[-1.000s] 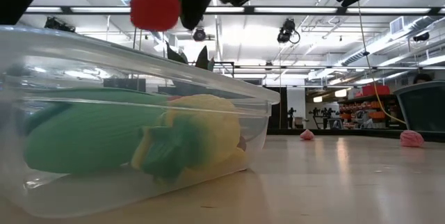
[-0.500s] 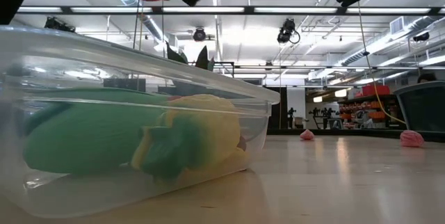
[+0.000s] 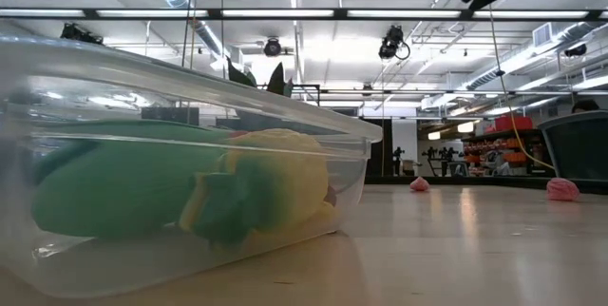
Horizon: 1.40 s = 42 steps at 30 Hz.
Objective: Pick and placing Produce into tupperware
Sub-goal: Put the red strawberry into the transparent bin, then put the bottom pink peach into the transparent bin
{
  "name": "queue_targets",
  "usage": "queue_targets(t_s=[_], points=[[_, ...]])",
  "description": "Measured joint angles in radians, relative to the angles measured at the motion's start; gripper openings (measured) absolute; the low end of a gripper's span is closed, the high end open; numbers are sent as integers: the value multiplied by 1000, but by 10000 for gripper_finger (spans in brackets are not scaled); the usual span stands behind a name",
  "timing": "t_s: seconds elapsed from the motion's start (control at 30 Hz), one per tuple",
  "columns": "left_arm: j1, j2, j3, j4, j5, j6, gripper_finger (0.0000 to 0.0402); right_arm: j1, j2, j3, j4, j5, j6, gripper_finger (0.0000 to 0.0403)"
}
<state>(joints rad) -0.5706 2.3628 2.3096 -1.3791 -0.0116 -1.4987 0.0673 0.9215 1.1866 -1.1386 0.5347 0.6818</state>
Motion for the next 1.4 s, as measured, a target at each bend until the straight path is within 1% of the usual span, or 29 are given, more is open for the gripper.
queue_targets(t_s=[0.13, 0.27, 0.4, 0.53, 0.73, 0.83, 1.0, 1.1, 1.2, 1.3, 1.4], points=[[-9, 39, 0, -7, -84, -19, 6, 1, 0, 0, -1, -82, 9, 153], [-4, 58, 0, -14, -145, -41, 5, 1, 0, 0, -3, -101, 9, 153], [2, 59, 0, -15, -161, -43, 5, 1, 0, 0, -10, -102, 17, 153], [2, 59, 0, -7, -176, -77, 9, 1, 0, 0, -33, -104, 45, 153], [-1, 75, 1, 76, -172, -91, 7, 1, 0, 0, -56, -104, 43, 153], [-1, 96, 0, 105, -172, -95, 21, 1, 0, 0, -72, -104, 42, 153], [1, 112, 0, 108, -141, -94, 57, 1, 0, 0, -98, -104, 32, 153], [11, 114, 0, 103, -102, -127, 80, 1, 0, 0, -105, -103, 10, 153], [25, 114, 0, 114, -27, -153, 104, 1, 0, 0, -108, -108, -49, 154], [42, 114, 0, 120, 60, -203, 125, 1, 0, 0, -137, -155, -113, 159], [63, 114, 0, 154, 131, -212, 139, 1, 0, 0, -181, -194, -178, 165]])
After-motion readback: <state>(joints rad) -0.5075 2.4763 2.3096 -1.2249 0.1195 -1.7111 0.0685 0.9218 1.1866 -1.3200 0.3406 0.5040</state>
